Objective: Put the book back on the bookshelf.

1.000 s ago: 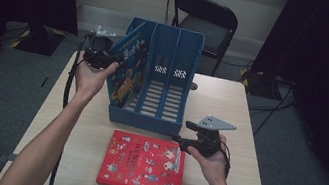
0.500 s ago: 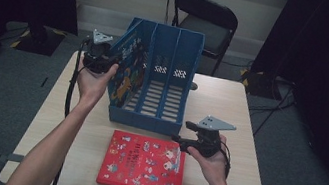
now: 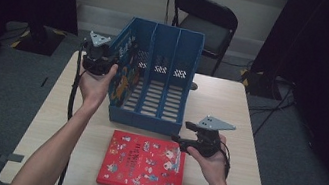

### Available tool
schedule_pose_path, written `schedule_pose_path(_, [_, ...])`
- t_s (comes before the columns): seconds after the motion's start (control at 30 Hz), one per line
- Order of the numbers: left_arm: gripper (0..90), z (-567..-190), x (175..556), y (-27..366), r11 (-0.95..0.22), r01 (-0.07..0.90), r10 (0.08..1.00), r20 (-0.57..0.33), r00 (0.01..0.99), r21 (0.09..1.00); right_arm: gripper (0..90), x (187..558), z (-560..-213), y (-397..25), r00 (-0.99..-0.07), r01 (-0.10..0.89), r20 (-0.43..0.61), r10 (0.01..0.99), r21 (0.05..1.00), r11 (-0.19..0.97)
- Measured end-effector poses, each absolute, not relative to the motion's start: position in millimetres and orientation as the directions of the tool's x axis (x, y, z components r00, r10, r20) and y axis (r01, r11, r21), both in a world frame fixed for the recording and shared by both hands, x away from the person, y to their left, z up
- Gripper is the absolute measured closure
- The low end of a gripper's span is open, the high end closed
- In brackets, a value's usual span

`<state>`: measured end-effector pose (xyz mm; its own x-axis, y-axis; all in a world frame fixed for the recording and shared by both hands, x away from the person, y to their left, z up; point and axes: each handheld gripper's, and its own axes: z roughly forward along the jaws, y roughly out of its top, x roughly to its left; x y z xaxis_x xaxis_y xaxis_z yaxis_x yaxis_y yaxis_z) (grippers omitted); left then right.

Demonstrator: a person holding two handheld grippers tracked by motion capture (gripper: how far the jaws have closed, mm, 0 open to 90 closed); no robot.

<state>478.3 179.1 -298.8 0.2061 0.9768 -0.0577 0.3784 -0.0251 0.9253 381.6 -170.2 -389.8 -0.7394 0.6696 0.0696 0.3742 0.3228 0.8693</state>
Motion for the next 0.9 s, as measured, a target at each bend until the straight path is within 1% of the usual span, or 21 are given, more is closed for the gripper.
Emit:
schedule_pose_path(0.2, [82.6,-298.9,478.4,178.3,-0.004,0.382,0.979,-0.075,0.191,0.924,30.2,381.8,-390.1,-169.7,-0.742,0.373,0.069,0.667,0.869,0.325])
schedule_pose_path(0.23, [82.5,-299.1,478.0,176.9,-0.023,0.376,0.982,-0.05,0.183,0.926,30.2,381.8,-390.2,-169.8,-0.742,0.374,0.069,0.667,0.869,0.325])
schedule_pose_path(0.5, [82.3,-300.1,477.8,176.7,0.023,0.375,0.982,-0.092,0.165,0.927,30.2,381.9,-390.1,-170.3,-0.741,0.375,0.071,0.668,0.869,0.324])
schedule_pose_path(0.63, [82.5,-301.1,477.1,173.2,0.028,0.364,0.983,-0.092,0.158,0.931,30.2,381.9,-390.1,-170.4,-0.741,0.375,0.071,0.667,0.868,0.324])
schedule_pose_path(0.8, [82.4,-301.7,477.9,178.9,0.031,0.365,0.978,-0.104,0.181,0.93,30.1,381.9,-390.1,-170.8,-0.741,0.375,0.071,0.667,0.868,0.325])
schedule_pose_path(0.9, [81.6,-302.9,477.6,179.8,0.013,0.357,0.976,-0.09,0.2,0.934,30.1,382.0,-390.3,-170.4,-0.742,0.375,0.071,0.667,0.868,0.326])
